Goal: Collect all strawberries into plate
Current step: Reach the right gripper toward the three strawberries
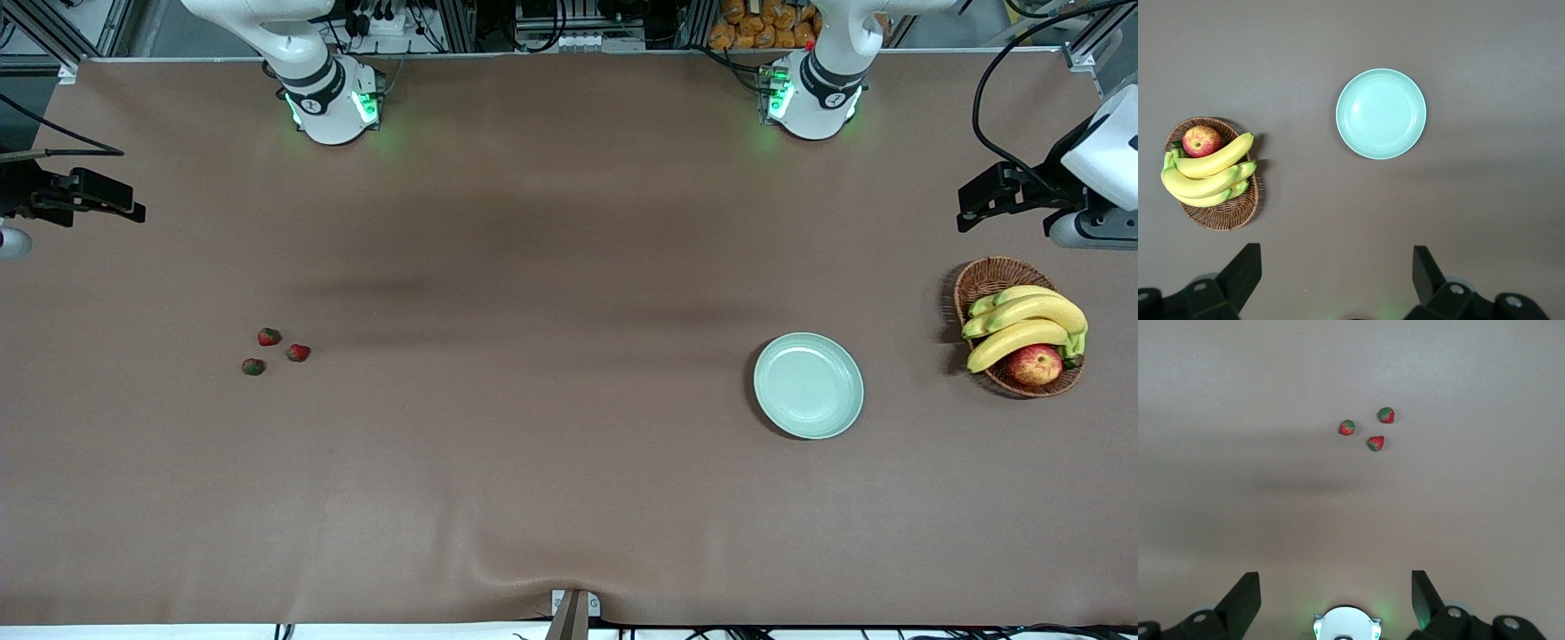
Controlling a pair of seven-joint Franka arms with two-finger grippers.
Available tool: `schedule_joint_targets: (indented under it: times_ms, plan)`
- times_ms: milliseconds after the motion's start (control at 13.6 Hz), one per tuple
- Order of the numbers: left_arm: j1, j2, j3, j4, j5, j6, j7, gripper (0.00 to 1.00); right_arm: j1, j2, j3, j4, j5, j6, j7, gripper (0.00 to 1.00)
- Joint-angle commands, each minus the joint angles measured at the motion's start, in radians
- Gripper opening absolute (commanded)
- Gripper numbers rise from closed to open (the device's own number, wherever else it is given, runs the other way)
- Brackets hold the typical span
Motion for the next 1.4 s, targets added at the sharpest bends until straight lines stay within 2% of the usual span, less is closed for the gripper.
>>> schedule_joint_targets:
  times_ms: [0, 367, 514, 955, 1323]
  plan:
    - [0.006, -0.014, -0.005, -0.004, 0.015, -0.001, 0.000, 1.00, -0.016, -0.028, 0.015, 0.002, -0.034, -0.018, 0.001, 1.00]
    - [0.005, -0.011, -0.006, -0.002, 0.010, -0.003, 0.001, 1.00, -0.018, -0.020, 0.015, -0.001, -0.034, -0.012, 0.004, 1.00]
    - [-0.004, -0.002, -0.009, -0.002, 0.026, -0.003, -0.016, 1.00, -0.021, 0.013, 0.015, -0.004, -0.034, 0.057, 0.004, 1.00]
    - [0.003, -0.003, -0.013, -0.002, 0.024, -0.003, -0.011, 1.00, -0.018, 0.275, 0.016, -0.019, -0.022, 0.379, -0.007, 1.00]
    - [0.005, -0.006, -0.006, -0.006, 0.014, -0.003, 0.000, 1.00, 0.027, 0.401, 0.016, -0.024, -0.019, 0.514, -0.005, 1.00]
